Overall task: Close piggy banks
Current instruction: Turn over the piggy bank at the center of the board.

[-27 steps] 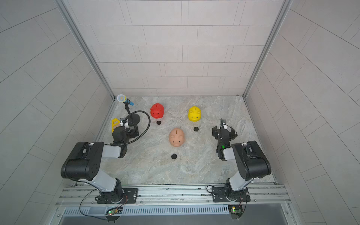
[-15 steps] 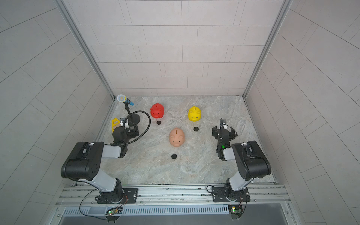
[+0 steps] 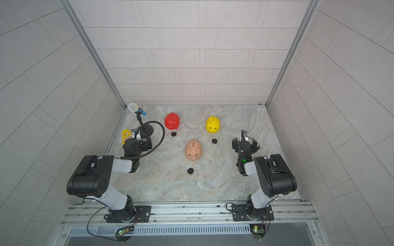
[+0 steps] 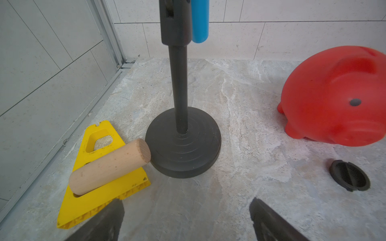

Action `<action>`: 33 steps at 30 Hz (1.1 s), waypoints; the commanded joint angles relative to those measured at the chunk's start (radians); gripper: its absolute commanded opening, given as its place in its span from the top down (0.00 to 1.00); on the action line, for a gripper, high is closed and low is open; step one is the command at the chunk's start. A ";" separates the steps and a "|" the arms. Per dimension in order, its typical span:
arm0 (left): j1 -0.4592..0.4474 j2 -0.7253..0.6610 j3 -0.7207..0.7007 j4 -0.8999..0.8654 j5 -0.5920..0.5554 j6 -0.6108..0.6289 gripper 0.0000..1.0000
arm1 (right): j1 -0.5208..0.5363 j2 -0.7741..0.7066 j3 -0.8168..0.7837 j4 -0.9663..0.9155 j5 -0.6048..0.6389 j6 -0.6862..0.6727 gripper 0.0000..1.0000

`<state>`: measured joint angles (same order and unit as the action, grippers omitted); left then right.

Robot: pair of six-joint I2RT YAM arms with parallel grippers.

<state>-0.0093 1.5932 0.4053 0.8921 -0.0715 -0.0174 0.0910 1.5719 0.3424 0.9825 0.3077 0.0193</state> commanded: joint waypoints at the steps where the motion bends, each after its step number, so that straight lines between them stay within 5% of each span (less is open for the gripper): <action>1: -0.006 -0.011 -0.005 0.016 -0.002 0.010 0.00 | -0.001 0.004 0.013 0.004 0.015 0.006 0.00; 27: -0.004 -0.012 -0.005 0.016 0.001 0.010 0.00 | -0.010 0.003 0.015 -0.005 -0.001 0.013 0.00; 33: -0.044 -0.112 -0.100 0.121 -0.097 0.025 0.00 | 0.003 -0.078 0.008 -0.053 0.003 -0.008 0.00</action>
<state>-0.0303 1.5566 0.3462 0.9398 -0.1024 -0.0074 0.0860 1.5593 0.3458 0.9684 0.3023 0.0246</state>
